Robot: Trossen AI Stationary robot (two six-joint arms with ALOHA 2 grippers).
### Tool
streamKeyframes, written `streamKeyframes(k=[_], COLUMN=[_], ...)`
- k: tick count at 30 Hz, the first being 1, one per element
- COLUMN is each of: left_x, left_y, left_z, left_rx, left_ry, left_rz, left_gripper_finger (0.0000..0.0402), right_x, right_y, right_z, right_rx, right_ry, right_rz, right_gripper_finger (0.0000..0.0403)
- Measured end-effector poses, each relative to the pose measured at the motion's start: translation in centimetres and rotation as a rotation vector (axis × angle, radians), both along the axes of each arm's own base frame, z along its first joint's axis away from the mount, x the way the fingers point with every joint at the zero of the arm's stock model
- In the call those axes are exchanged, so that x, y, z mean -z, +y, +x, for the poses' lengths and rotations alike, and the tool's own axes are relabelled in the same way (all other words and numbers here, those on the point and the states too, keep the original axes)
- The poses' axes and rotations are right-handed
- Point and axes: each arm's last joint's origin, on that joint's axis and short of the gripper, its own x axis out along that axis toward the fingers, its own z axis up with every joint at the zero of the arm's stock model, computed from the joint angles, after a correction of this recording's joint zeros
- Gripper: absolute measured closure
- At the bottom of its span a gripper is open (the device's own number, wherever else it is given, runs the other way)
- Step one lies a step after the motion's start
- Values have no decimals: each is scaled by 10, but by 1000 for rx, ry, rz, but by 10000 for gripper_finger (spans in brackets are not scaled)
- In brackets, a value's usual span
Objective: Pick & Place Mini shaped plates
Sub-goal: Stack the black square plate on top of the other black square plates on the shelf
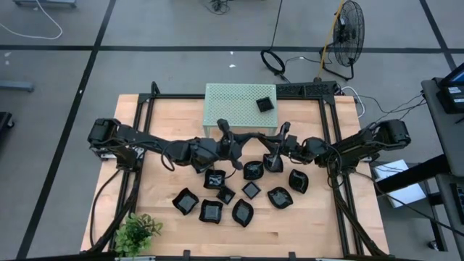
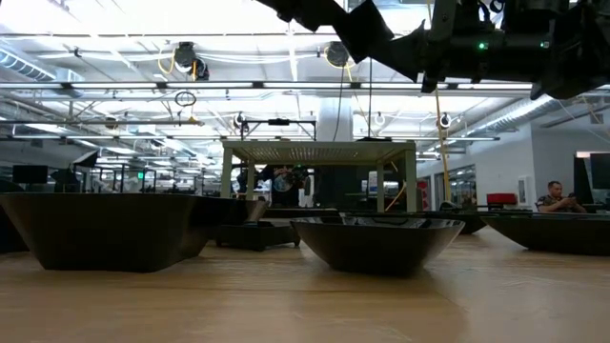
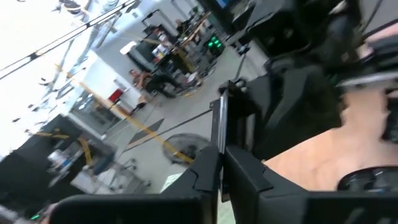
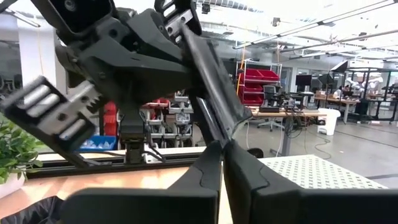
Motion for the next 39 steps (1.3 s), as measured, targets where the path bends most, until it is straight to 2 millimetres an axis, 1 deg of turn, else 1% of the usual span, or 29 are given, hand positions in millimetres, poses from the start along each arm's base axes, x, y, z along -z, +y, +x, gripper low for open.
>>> streamKeyframes(k=[5, 10, 17, 19, 21, 24, 27, 30, 33, 35, 37, 39], left_x=[0, 1, 2, 1, -4, -15, -24, -23, -15, -8, 0, 10], left_y=[-11, -21, -26, -29, -32, -34, -29, -22, -14, -11, -9, -8], left_z=[-1, -2, -5, -8, -15, -34, -57, -77, -90, -93, -93, -92], left_rx=[60, 81, 5, -25, -39, -83, -126, -197, -279, -327, -348, -351], left_ry=[-9, -25, -118, -126, -103, -67, -7, 80, 162, 201, 206, 212], left_rz=[-28, -78, -272, -296, -292, -329, -401, -457, -494, -497, -500, -493], left_gripper_finger=[341, 301, 234, 218, 205, 190, 183, 182, 187, 192, 197, 202], right_x=[0, 0, 0, 1, 2, 3, 4, 3, -6, -17, -33, -51], right_y=[0, 0, 0, 0, 0, -1, -2, -3, -9, -16, -27, -41], right_z=[0, 0, 0, -1, -2, -4, -5, -4, 2, 12, 25, 36], right_rx=[-3, -4, -1, 3, 11, 37, 62, 91, 148, 177, 207, 247], right_ry=[-1, -1, 3, 8, 15, 13, 18, 15, 14, 78, 215, 399], right_rz=[-7, -7, -17, -25, -29, -29, -34, -27, -45, -61, -64, -56], right_gripper_finger=[402, 402, 403, 403, 403, 403, 403, 403, 403, 403, 403, 403])
